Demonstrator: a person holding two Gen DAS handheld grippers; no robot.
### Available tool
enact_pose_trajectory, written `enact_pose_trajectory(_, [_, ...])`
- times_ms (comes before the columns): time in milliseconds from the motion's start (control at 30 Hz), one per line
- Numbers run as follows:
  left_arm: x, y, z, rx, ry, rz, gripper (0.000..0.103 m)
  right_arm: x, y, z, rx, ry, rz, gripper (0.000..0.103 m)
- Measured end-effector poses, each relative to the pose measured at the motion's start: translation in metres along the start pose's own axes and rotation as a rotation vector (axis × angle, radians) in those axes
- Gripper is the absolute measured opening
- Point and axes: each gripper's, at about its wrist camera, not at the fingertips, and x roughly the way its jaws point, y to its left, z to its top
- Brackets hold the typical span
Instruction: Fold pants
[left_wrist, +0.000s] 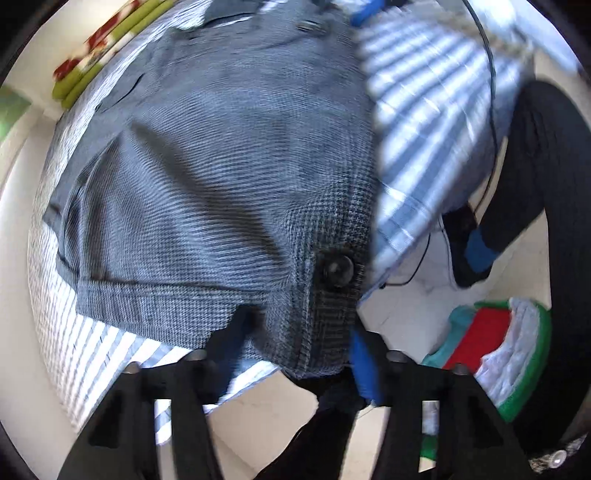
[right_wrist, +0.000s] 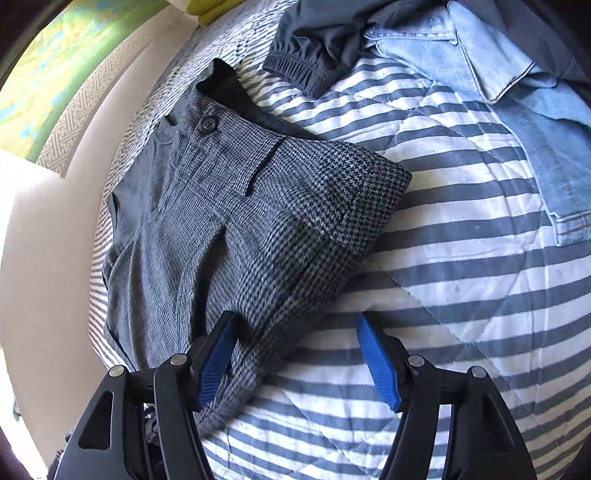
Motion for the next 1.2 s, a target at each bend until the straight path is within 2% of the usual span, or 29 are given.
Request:
enact_pose_trajectory(67, [-0.009, 0.015, -0.003, -0.056, -0.015, -0.069, 0.031, 0.001, 0.001, 0.003, -0.003, -0.006, 0.000, 0.063])
enact_pose_trajectory(133, [-0.019, 0.024, -0.004, -0.090, -0.031, -0.094, 0.026, 0.000, 0.003, 0.005, 0.003, -0.011, 0.006, 0.062])
enact_pose_trajectory(200, [-0.028, 0.030, -0.006, -0.109, -0.056, -0.102, 0.022, -0.001, 0.006, 0.005, -0.011, -0.019, -0.007, 0.046])
enact_pose_trajectory(233, [-0.033, 0.035, -0.007, -0.129, -0.067, -0.116, 0.021, -0.002, 0.007, 0.005, -0.020, -0.021, -0.025, 0.034])
enact_pose_trajectory(333, [-0.051, 0.057, -0.014, -0.197, -0.109, -0.144, 0.018, -0.008, 0.011, 0.007, -0.026, -0.036, -0.004, 0.019])
enact_pose_trajectory(400, [-0.062, 0.071, -0.018, -0.235, -0.138, -0.157, 0.017, -0.014, 0.016, 0.011, -0.026, -0.056, 0.010, 0.016])
enact_pose_trajectory(500, [-0.077, 0.095, -0.021, -0.292, -0.183, -0.172, 0.014, -0.026, 0.026, 0.018, -0.028, -0.088, 0.030, 0.013])
enact_pose_trajectory(667, [-0.105, 0.144, -0.007, -0.406, -0.290, -0.145, 0.011, -0.049, 0.059, 0.039, -0.061, -0.153, 0.073, 0.011])
enact_pose_trajectory(867, [-0.142, 0.225, 0.004, -0.542, -0.409, -0.113, 0.011, -0.061, 0.117, 0.088, -0.103, -0.224, 0.100, 0.011])
enact_pose_trajectory(1033, [-0.140, 0.313, 0.016, -0.636, -0.442, -0.104, 0.011, -0.041, 0.170, 0.144, -0.142, -0.239, 0.078, 0.011])
enact_pose_trajectory(1200, [-0.099, 0.398, 0.032, -0.703, -0.415, -0.112, 0.010, 0.014, 0.201, 0.204, -0.143, -0.203, 0.016, 0.011])
